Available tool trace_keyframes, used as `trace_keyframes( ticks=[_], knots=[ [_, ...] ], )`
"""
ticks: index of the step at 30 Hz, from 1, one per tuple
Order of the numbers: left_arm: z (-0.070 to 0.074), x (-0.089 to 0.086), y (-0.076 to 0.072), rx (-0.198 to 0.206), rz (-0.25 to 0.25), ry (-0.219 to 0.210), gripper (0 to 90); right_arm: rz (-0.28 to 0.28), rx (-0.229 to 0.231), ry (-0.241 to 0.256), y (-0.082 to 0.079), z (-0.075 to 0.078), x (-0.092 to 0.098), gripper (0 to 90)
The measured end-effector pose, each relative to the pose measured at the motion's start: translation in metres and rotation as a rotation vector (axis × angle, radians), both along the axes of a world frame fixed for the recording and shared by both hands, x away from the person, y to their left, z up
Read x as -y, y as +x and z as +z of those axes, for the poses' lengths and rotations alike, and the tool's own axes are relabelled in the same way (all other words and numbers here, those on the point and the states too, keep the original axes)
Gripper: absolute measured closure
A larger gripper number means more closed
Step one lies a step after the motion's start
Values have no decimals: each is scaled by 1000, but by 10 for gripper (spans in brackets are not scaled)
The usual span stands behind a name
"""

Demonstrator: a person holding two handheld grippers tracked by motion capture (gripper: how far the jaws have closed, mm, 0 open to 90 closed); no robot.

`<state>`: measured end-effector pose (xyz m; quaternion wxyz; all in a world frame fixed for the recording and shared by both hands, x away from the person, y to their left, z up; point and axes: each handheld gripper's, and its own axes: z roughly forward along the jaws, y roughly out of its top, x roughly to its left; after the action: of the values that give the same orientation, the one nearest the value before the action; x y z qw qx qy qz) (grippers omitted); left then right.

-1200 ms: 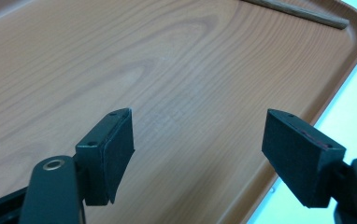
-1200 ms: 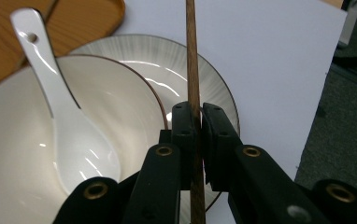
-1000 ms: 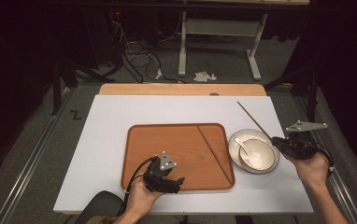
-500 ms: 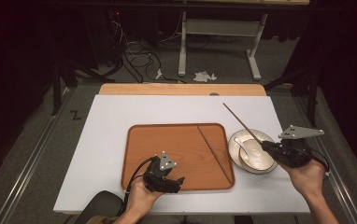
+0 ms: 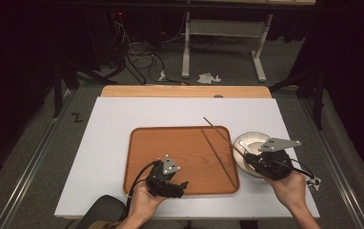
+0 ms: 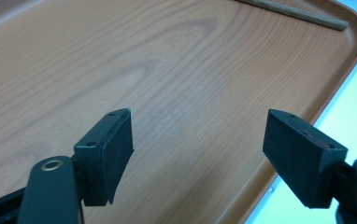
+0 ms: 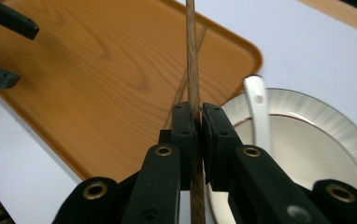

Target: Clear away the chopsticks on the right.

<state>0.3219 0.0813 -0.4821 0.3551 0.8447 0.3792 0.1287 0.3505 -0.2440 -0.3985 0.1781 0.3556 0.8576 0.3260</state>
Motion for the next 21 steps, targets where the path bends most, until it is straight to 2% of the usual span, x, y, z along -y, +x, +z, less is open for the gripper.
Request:
trace_keyframes(
  ticks=[7,8,12,21],
  knots=[
    [0,0,0,1,-1,2,246,16,-25,-17,0,-15,-24,853],
    [1,0,0,2,-2,1,246,22,-44,-35,1,-23,-34,853],
    [0,0,0,-1,-4,1,246,21,-75,-55,6,-38,-48,852],
    [0,1,0,-3,-7,1,246,22,-147,-95,17,-65,-67,852]
  ],
)
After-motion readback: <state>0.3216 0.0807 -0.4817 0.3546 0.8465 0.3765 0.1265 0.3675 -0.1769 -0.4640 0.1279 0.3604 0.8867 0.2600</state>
